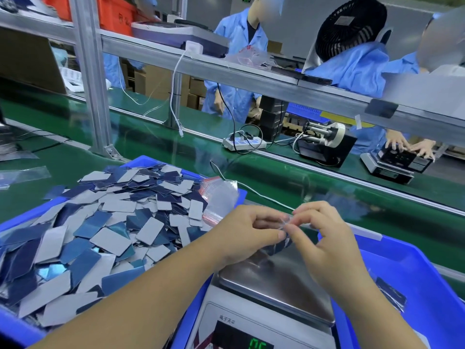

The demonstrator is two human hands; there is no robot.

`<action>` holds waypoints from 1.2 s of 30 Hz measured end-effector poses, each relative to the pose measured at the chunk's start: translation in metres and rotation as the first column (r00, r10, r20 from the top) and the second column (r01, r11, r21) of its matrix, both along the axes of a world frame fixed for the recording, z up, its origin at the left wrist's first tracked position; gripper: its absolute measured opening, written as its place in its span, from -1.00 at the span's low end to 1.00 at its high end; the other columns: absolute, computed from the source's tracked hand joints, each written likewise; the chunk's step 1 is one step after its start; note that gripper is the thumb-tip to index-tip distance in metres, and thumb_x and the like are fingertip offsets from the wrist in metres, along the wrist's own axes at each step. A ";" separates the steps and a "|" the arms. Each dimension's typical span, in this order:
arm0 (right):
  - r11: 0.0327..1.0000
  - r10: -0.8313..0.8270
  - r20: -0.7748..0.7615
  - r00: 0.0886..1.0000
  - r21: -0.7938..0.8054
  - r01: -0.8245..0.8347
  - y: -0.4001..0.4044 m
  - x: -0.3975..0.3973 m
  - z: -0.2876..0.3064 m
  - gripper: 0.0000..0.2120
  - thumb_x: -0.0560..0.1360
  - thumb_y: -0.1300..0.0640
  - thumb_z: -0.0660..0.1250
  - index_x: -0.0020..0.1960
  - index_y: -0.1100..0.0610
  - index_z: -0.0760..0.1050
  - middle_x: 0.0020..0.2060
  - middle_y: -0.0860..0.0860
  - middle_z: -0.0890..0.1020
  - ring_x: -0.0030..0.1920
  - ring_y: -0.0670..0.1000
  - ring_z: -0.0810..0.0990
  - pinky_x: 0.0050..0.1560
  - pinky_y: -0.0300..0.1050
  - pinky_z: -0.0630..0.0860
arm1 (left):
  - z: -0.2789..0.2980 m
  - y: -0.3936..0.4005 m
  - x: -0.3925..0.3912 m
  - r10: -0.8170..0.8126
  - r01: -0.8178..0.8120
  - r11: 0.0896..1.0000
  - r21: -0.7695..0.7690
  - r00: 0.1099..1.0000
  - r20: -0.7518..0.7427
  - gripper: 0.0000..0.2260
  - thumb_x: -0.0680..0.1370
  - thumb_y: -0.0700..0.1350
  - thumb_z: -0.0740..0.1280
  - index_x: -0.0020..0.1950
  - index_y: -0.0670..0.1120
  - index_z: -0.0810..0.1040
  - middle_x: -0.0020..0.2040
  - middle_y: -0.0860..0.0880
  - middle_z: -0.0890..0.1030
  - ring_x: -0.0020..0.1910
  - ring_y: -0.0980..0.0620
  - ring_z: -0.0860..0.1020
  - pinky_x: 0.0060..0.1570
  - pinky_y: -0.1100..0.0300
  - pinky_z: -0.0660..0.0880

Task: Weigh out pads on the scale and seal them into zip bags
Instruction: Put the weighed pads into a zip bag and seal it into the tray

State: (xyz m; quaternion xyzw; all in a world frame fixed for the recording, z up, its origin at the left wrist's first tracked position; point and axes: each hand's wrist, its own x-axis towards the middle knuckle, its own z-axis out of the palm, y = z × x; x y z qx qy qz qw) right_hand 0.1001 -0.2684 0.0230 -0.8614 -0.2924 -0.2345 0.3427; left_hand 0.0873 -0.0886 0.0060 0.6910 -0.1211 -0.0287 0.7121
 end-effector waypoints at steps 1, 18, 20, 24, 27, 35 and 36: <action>1.000 0.014 -0.037 0.999 -0.025 -0.015 0.000 -0.001 0.000 -0.74 0.47 0.20 0.48 -0.22 -0.13 0.53 -0.08 -0.22 0.54 0.07 -0.12 0.51 0.05 -0.25 0.39 | 0.000 0.000 0.000 0.008 -0.008 0.999 0.032 1.000 0.008 -0.75 0.55 -0.31 0.40 0.17 -0.06 0.67 -0.02 0.02 0.73 0.04 0.14 0.66 0.12 0.21 0.57; 0.969 0.048 -0.141 0.989 0.245 -0.012 -0.006 -0.002 0.010 -0.70 0.39 0.33 0.53 -0.24 -0.08 0.62 -0.27 -0.09 0.62 -0.24 -0.03 0.58 -0.23 -0.34 0.43 | 0.004 0.004 0.003 0.052 -0.051 0.974 -0.221 0.999 -0.002 -0.79 0.40 -0.18 0.44 0.02 -0.07 0.68 -0.14 0.01 0.72 -0.17 0.10 0.65 -0.07 0.26 0.56; 0.976 0.037 -0.075 0.996 0.219 -0.020 -0.006 -0.003 0.011 -0.69 0.38 0.35 0.52 -0.24 -0.07 0.61 -0.27 -0.07 0.60 -0.23 0.00 0.56 -0.22 -0.30 0.43 | 0.004 0.006 0.004 0.091 -0.087 0.982 -0.167 0.996 0.018 -0.81 0.39 -0.15 0.45 -0.01 -0.05 0.70 -0.14 0.01 0.72 -0.14 0.13 0.65 -0.03 0.27 0.56; 0.987 0.109 -0.203 0.973 0.136 -0.082 -0.005 -0.002 0.008 -0.68 0.37 0.36 0.53 -0.29 -0.06 0.62 -0.20 -0.10 0.60 -0.23 -0.03 0.55 -0.22 -0.30 0.42 | 0.001 0.008 0.005 0.139 -0.142 0.989 0.047 0.988 0.063 -0.82 0.52 -0.28 0.43 -0.07 0.00 0.72 -0.15 0.01 0.74 -0.16 0.19 0.63 -0.02 0.28 0.53; 0.982 0.105 -0.242 0.965 0.179 -0.061 -0.007 0.001 0.008 -0.70 0.39 0.33 0.52 -0.29 -0.07 0.63 -0.23 -0.09 0.59 -0.25 -0.03 0.53 -0.23 -0.25 0.43 | 0.002 0.009 0.006 0.130 -0.131 0.991 -0.021 0.991 -0.022 -0.90 0.46 -0.17 0.48 -0.04 -0.09 0.75 -0.14 -0.06 0.74 -0.15 0.09 0.65 0.01 0.17 0.59; 0.989 0.072 -0.318 0.945 0.145 -0.026 -0.010 0.000 0.010 -0.76 0.42 0.23 0.52 -0.20 -0.11 0.63 -0.31 -0.11 0.65 -0.29 -0.10 0.57 -0.23 -0.28 0.47 | 0.004 0.008 0.002 0.058 -0.074 0.990 -0.122 0.989 -0.133 -0.90 0.55 -0.31 0.40 -0.01 -0.20 0.72 0.01 -0.21 0.71 -0.03 -0.09 0.68 0.12 0.02 0.62; 0.988 0.075 -0.327 0.942 0.151 -0.026 -0.010 0.000 0.009 -0.76 0.43 0.24 0.51 -0.20 -0.11 0.63 -0.31 -0.10 0.65 -0.28 -0.09 0.58 -0.22 -0.25 0.49 | 0.004 0.007 0.001 0.054 -0.070 0.990 -0.121 0.990 -0.130 -0.89 0.55 -0.32 0.40 -0.03 -0.19 0.72 0.02 -0.22 0.71 -0.01 -0.10 0.68 0.11 0.04 0.63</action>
